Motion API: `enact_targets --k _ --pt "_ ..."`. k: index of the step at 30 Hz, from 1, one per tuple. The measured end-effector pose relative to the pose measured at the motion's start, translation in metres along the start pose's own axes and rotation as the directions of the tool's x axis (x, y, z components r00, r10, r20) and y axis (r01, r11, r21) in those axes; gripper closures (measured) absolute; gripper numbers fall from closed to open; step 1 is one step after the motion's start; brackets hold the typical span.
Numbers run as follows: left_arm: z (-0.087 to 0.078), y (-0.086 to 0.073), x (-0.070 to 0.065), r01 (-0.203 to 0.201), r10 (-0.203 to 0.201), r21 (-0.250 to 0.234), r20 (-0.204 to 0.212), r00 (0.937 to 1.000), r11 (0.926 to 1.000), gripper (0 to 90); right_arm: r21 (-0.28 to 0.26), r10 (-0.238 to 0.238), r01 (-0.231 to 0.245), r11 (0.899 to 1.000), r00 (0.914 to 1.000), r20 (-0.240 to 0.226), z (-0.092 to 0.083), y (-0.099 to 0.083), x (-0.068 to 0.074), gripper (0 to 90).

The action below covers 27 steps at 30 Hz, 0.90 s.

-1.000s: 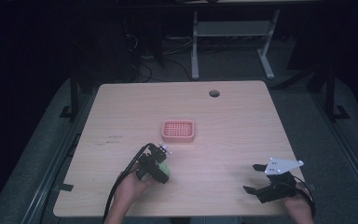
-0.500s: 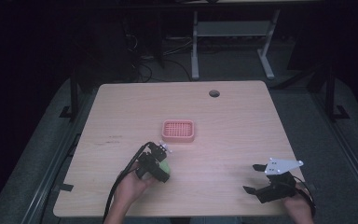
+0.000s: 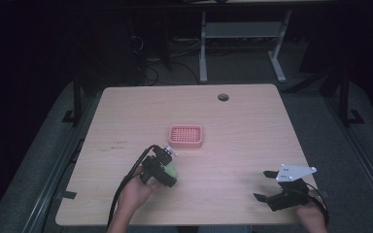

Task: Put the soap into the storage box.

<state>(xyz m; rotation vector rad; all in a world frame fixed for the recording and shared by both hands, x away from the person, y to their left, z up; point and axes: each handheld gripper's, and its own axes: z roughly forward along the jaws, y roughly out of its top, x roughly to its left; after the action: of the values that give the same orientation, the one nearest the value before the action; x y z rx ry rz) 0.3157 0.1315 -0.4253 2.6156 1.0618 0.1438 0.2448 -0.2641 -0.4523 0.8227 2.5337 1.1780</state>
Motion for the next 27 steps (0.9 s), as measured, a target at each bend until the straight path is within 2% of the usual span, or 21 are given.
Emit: enact_targets --k 1,14,27 --pt "-0.001 0.001 0.001 -0.010 0.010 0.007 0.000 1.0000 0.9999 26.8 0.000 0.000 0.000 1.000 1.0000 0.000 0.000 0.000 0.000 13.8" --pt "-0.010 0.009 0.005 -0.015 0.016 -0.015 0.014 0.9998 0.9998 26.8 -0.005 0.003 -0.003 1.000 1.0000 0.000 -0.001 0.000 0.000 13.8" --pt "-0.015 0.014 0.010 -0.001 0.002 -0.037 0.022 0.9998 0.9993 26.8 -0.007 0.008 -0.008 1.000 1.0000 0.002 -0.001 -0.001 -0.001 13.8"
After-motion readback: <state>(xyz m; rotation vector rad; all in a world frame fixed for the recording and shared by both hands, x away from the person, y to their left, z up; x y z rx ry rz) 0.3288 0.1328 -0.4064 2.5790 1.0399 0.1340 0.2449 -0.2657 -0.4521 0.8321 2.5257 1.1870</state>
